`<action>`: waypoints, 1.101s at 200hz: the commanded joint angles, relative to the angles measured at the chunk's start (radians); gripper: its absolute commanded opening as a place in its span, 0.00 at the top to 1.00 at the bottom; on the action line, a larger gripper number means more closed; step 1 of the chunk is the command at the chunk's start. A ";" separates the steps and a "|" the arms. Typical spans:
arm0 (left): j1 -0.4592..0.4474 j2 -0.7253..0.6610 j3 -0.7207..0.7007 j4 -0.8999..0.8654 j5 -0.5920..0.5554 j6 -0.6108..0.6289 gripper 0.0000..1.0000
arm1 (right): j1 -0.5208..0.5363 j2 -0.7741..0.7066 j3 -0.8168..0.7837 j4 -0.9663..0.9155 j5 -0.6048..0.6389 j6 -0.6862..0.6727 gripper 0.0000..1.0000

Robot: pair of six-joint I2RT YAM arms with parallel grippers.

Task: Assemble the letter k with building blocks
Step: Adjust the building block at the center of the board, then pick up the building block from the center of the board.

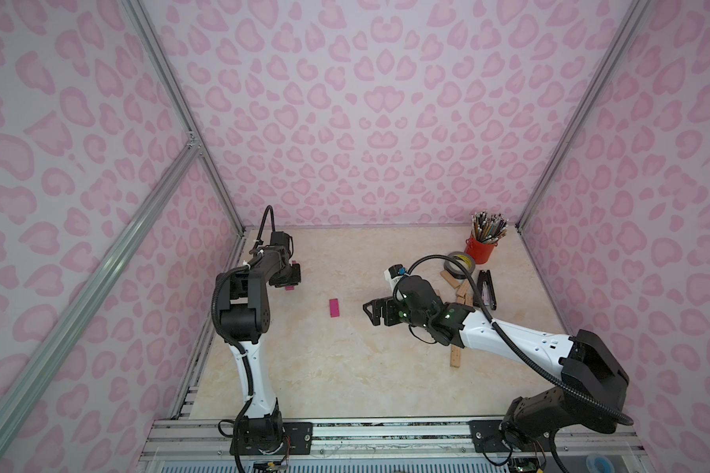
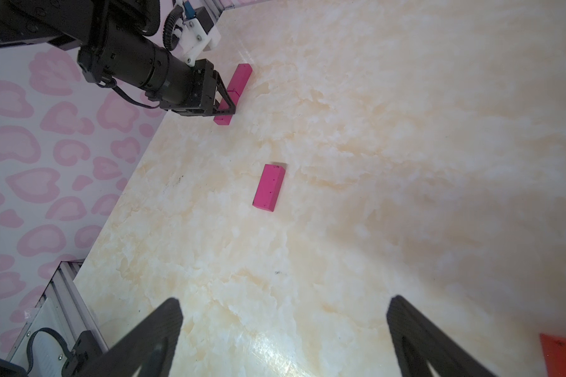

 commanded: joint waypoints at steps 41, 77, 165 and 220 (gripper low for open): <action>0.006 -0.004 0.005 -0.022 0.003 0.010 0.60 | -0.002 0.004 0.002 0.022 -0.006 0.010 0.01; 0.005 -0.029 -0.011 -0.008 0.013 -0.009 0.52 | -0.002 0.000 0.000 0.021 -0.001 0.012 0.01; -0.208 -0.506 -0.299 0.144 0.005 -0.289 0.48 | -0.083 -0.104 -0.094 -0.002 0.023 0.006 0.01; -0.502 -0.543 -0.451 0.191 -0.098 -0.468 0.45 | -0.130 -0.203 -0.158 -0.042 0.034 -0.016 0.01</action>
